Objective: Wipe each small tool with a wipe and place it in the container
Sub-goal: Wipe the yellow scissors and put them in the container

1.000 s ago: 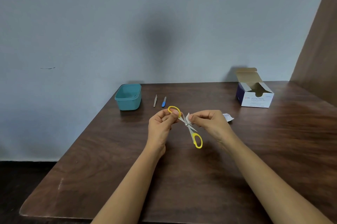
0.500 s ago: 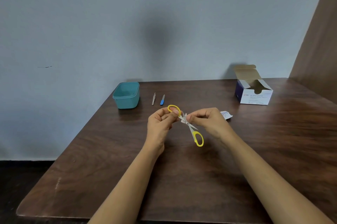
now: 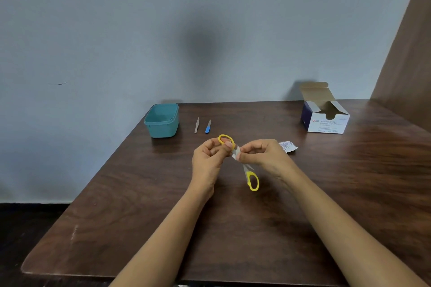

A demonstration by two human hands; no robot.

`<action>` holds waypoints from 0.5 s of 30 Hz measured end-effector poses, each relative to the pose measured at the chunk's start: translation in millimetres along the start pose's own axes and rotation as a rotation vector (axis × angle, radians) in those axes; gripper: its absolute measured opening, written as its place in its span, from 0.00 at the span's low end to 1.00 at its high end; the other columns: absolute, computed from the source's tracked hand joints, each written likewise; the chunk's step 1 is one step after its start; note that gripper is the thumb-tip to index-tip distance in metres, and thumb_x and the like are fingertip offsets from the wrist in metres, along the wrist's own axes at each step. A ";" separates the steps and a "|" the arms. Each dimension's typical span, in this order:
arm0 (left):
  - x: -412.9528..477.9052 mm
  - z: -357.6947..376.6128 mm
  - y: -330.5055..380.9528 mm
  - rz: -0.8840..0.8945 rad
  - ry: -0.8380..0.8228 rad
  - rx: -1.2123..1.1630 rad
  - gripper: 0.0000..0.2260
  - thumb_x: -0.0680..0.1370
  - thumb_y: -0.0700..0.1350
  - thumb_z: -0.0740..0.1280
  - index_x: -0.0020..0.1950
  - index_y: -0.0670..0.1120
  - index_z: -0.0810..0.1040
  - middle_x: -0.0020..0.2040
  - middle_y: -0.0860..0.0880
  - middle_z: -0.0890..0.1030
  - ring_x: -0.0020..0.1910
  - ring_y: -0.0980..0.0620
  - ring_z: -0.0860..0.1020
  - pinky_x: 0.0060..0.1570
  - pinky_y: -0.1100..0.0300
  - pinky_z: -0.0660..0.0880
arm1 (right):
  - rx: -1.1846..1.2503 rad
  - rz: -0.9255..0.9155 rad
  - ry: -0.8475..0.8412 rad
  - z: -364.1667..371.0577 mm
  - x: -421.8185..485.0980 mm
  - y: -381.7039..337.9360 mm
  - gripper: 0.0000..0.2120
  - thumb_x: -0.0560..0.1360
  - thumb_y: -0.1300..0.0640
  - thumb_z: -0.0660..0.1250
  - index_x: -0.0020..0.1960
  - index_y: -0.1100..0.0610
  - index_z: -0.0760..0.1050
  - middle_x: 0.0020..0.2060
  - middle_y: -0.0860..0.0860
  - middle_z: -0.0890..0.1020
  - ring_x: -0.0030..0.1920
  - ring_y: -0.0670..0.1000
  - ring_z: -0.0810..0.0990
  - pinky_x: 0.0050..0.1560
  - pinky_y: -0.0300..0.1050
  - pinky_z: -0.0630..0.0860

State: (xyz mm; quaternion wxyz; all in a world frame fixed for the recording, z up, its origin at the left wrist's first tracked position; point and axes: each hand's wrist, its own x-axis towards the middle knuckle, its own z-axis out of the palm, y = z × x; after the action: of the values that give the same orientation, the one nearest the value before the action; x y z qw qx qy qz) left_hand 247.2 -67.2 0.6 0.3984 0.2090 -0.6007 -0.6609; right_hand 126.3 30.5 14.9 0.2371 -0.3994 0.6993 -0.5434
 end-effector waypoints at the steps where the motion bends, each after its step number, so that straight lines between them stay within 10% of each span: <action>1: -0.7 0.9 0.3 0.003 -0.002 0.001 0.06 0.76 0.38 0.69 0.52 0.39 0.80 0.42 0.47 0.85 0.37 0.62 0.81 0.34 0.73 0.73 | 0.014 0.010 -0.005 -0.3 0.1 -0.4 0.05 0.67 0.59 0.77 0.42 0.56 0.84 0.39 0.53 0.86 0.43 0.50 0.83 0.50 0.47 0.78; 6: 2.0 1.9 2.5 0.024 0.053 -0.016 0.03 0.76 0.37 0.69 0.49 0.41 0.80 0.37 0.50 0.85 0.34 0.62 0.80 0.33 0.74 0.72 | 0.103 0.021 -0.046 -2.9 -2.9 -5.7 0.03 0.72 0.59 0.72 0.44 0.58 0.84 0.33 0.47 0.84 0.31 0.38 0.77 0.34 0.28 0.70; 15: -2.1 3.2 4.0 0.015 0.062 -0.014 0.04 0.76 0.38 0.69 0.50 0.41 0.80 0.39 0.49 0.85 0.36 0.60 0.81 0.35 0.73 0.73 | 0.015 -0.004 -0.003 -1.8 -2.7 -2.1 0.02 0.70 0.59 0.74 0.40 0.56 0.85 0.38 0.51 0.86 0.40 0.42 0.81 0.44 0.34 0.74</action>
State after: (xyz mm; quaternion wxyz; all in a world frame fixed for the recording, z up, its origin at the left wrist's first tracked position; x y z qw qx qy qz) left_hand 247.1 -63.4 4.7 0.4231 0.2221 -0.5850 -0.6553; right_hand 127.1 33.5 17.2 0.2398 -0.3998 0.6941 -0.5485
